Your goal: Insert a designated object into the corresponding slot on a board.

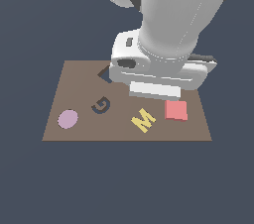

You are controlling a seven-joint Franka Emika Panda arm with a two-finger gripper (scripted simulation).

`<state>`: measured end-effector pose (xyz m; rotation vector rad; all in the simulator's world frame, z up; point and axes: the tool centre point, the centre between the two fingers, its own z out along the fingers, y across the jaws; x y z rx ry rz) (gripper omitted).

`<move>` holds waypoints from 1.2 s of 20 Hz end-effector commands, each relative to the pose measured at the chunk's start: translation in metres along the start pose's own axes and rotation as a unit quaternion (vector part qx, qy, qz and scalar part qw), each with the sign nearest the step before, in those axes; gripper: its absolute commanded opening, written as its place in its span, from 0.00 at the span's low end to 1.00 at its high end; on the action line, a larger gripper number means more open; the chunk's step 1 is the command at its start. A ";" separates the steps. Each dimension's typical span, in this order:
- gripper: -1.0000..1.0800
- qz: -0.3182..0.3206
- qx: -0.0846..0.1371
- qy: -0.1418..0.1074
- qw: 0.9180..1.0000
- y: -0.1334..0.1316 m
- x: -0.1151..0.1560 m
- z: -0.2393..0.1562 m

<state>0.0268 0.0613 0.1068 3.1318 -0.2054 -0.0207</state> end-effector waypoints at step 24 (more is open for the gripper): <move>0.96 0.000 0.002 0.006 1.000 -0.093 0.022 0.066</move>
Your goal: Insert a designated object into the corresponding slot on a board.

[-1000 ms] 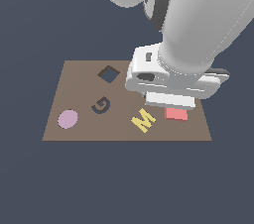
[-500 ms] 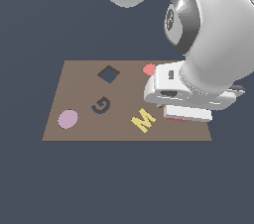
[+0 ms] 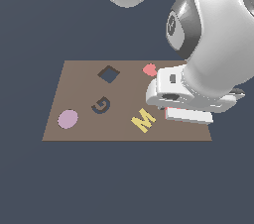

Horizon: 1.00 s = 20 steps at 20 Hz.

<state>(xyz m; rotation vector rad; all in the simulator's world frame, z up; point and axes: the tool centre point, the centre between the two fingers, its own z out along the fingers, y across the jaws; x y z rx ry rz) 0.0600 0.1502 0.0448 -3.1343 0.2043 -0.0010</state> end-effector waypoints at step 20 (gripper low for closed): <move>0.00 0.000 0.000 0.000 1.000 0.000 0.001 0.010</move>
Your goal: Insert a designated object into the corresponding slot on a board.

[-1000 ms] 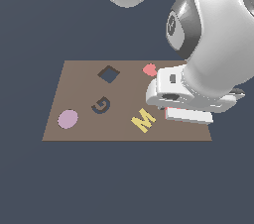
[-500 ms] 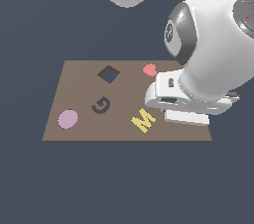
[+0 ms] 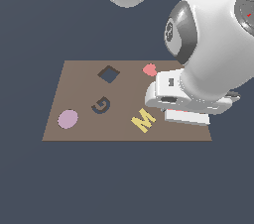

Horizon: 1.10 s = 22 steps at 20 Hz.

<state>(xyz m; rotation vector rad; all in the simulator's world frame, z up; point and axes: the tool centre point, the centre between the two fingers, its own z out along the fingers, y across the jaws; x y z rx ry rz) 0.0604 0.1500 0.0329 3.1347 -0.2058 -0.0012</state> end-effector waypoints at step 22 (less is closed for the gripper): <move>0.00 -0.182 0.000 0.000 0.983 -0.003 -0.050 -0.001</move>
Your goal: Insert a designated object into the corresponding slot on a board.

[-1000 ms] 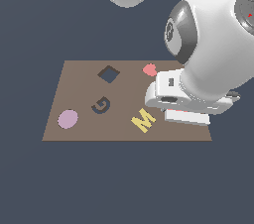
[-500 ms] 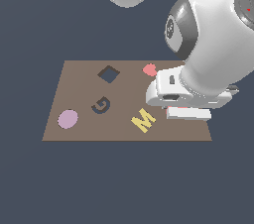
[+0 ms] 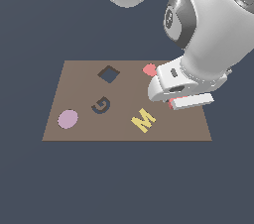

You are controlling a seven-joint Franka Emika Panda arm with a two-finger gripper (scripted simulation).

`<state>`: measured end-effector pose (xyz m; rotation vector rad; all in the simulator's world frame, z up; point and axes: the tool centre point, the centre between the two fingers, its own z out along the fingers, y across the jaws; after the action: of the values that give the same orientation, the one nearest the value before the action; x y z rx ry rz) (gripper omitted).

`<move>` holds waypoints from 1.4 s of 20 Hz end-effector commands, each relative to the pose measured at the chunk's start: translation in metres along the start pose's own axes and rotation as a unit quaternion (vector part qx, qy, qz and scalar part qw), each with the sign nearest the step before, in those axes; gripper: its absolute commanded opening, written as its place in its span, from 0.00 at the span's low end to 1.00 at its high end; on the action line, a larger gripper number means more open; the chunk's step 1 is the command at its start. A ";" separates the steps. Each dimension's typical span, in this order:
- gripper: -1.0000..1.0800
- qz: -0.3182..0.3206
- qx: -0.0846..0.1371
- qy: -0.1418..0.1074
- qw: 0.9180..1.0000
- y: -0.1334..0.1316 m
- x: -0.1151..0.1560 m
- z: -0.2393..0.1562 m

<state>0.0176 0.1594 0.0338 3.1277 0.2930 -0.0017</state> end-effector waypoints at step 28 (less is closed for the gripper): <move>0.00 -0.535 0.000 0.001 0.845 0.047 -0.140 -0.004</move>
<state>-0.1076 0.0938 0.0371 2.5378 1.8520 -0.0002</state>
